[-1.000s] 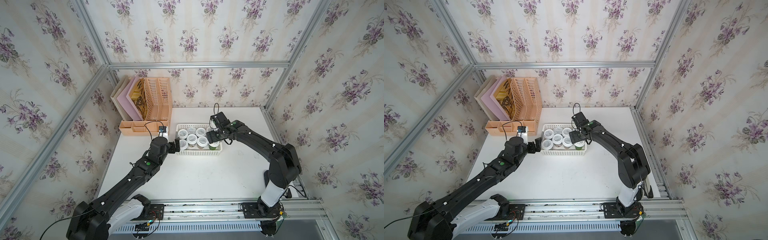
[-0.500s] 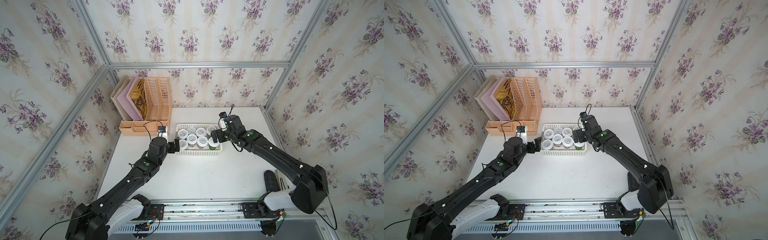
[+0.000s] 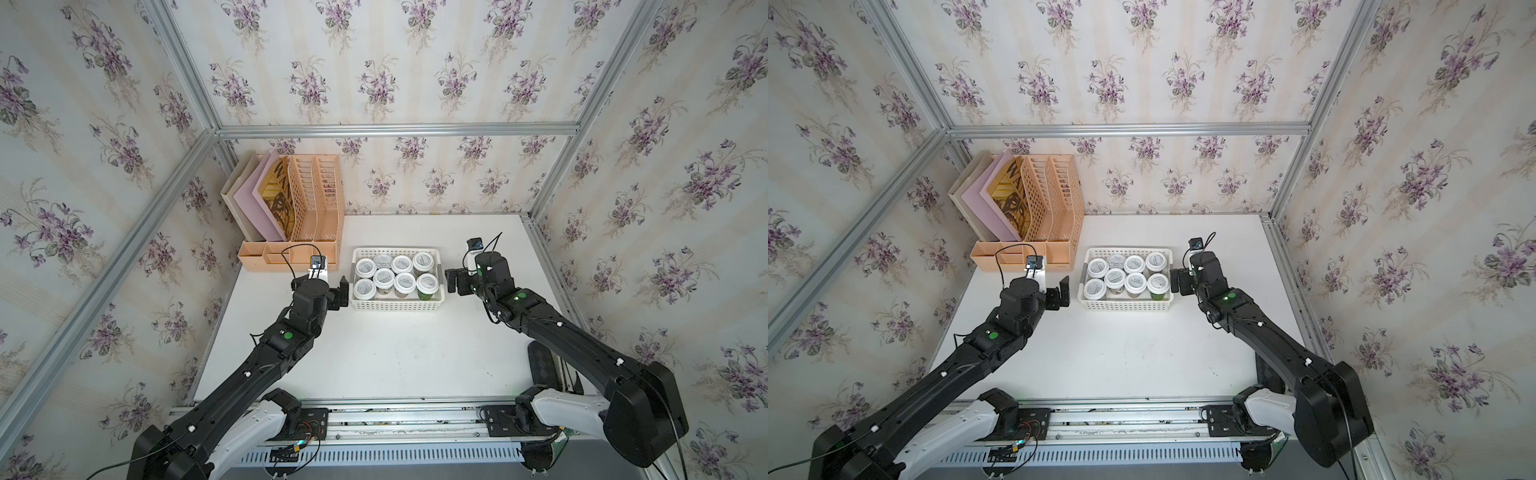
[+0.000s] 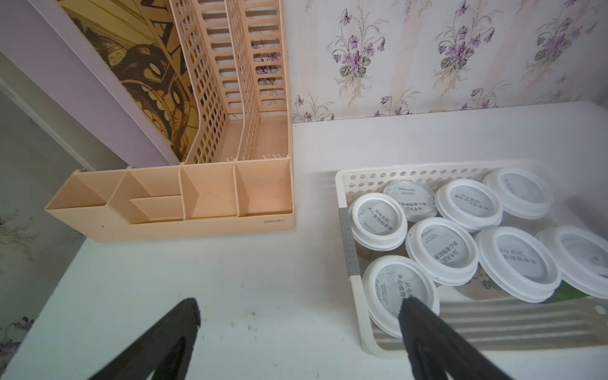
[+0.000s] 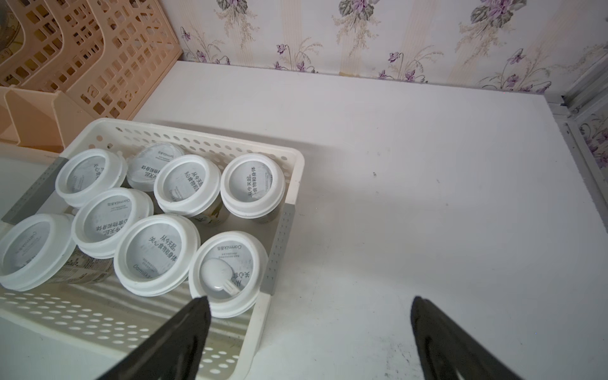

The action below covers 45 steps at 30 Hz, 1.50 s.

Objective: Put the yogurt in the basket
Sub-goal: Place the yogurt in the basket, then reset both arms

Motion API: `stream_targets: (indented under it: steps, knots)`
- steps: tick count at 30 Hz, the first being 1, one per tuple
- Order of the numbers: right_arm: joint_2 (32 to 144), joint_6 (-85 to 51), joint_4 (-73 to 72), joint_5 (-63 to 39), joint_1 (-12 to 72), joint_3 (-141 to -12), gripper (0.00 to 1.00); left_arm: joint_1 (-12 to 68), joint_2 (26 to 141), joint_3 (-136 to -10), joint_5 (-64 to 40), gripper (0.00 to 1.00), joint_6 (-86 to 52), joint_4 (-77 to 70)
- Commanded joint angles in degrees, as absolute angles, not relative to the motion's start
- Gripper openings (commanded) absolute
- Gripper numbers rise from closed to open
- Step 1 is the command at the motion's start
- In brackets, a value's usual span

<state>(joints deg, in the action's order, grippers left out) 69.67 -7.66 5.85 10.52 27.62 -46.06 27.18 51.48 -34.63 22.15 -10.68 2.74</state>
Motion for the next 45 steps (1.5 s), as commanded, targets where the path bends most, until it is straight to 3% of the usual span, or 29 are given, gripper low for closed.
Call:
stream_targets:
  steps: [1, 9, 13, 21, 25, 31, 37, 41, 45]
  knots:
    - [68.9, -7.1, 0.8, 13.2, 26.8, -44.2, 1.0, 26.5, 50.4, -32.7, 24.6, 0.99, -6.4, 1.9]
    - [67.7, -6.8, -2.9, 15.2, 24.3, -40.8, 1.0, 19.2, 50.3, -28.3, 17.9, 0.99, -4.1, -2.9]
    - [67.5, -7.8, -4.8, 13.0, 21.2, -38.8, 1.0, 17.2, 51.3, -27.0, 19.7, 0.99, -4.0, -4.8]
    - [65.3, -8.4, -11.5, 13.7, 19.4, -33.3, 1.0, 14.7, 56.2, -22.2, 21.1, 0.99, -0.3, -18.6]
    - [66.0, -2.5, -16.8, 12.8, 19.2, -29.4, 1.0, 12.8, 59.4, -14.8, 19.4, 0.99, 2.2, -36.5]
    - [65.9, 1.3, -25.1, 17.0, 19.0, -24.4, 1.0, 10.6, 70.0, -10.8, 18.3, 0.99, 3.8, -54.3]
    - [65.4, 5.5, -39.2, 22.3, 18.7, -16.4, 1.0, 9.9, 79.5, -13.8, 17.3, 0.99, 7.7, -60.0]
    - [67.5, 9.2, -51.8, 26.8, 18.0, -11.3, 1.0, 8.9, 94.9, -12.0, 13.4, 0.99, 10.7, -81.0]
    - [72.9, 11.2, -59.9, 27.0, 15.7, -10.6, 1.0, 8.5, 88.5, -15.4, 15.0, 0.99, 7.6, -64.4]
